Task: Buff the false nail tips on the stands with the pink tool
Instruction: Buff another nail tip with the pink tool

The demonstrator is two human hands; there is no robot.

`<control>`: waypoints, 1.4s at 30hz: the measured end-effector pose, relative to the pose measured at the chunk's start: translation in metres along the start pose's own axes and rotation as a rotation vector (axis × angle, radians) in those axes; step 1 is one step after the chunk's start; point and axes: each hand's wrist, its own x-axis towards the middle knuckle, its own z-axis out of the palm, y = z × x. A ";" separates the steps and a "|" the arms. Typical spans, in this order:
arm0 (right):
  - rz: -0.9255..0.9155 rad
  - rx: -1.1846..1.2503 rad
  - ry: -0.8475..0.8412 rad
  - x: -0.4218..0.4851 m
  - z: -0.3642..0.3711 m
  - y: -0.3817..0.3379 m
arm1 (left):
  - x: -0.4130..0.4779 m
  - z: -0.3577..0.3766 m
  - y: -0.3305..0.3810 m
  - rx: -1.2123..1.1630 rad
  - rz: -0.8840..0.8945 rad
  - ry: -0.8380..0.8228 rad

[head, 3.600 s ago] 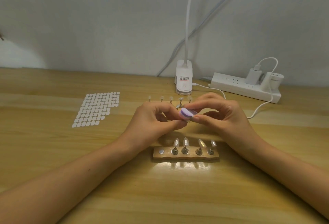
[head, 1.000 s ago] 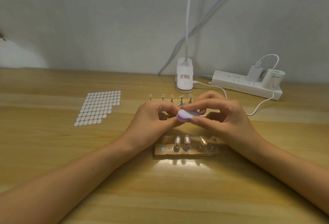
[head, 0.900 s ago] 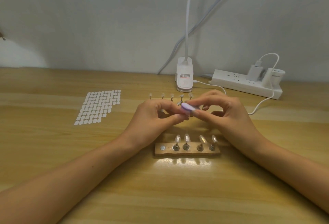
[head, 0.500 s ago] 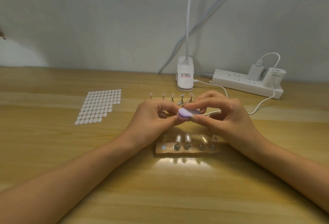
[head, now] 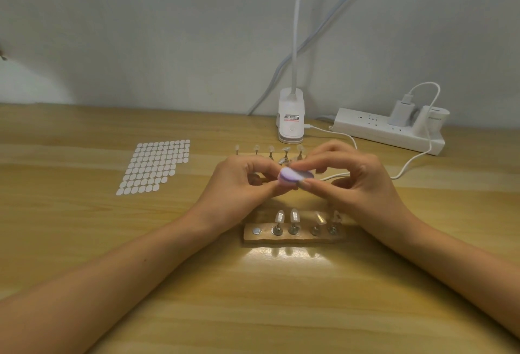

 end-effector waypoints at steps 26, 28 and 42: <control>0.007 -0.012 0.007 0.002 0.000 -0.001 | -0.001 -0.001 0.001 0.017 0.025 -0.019; 0.015 -0.013 0.010 0.002 0.001 -0.001 | 0.000 -0.001 0.000 0.022 0.021 -0.015; -0.030 0.007 -0.046 0.001 0.001 -0.001 | 0.000 -0.001 0.001 -0.028 0.002 -0.027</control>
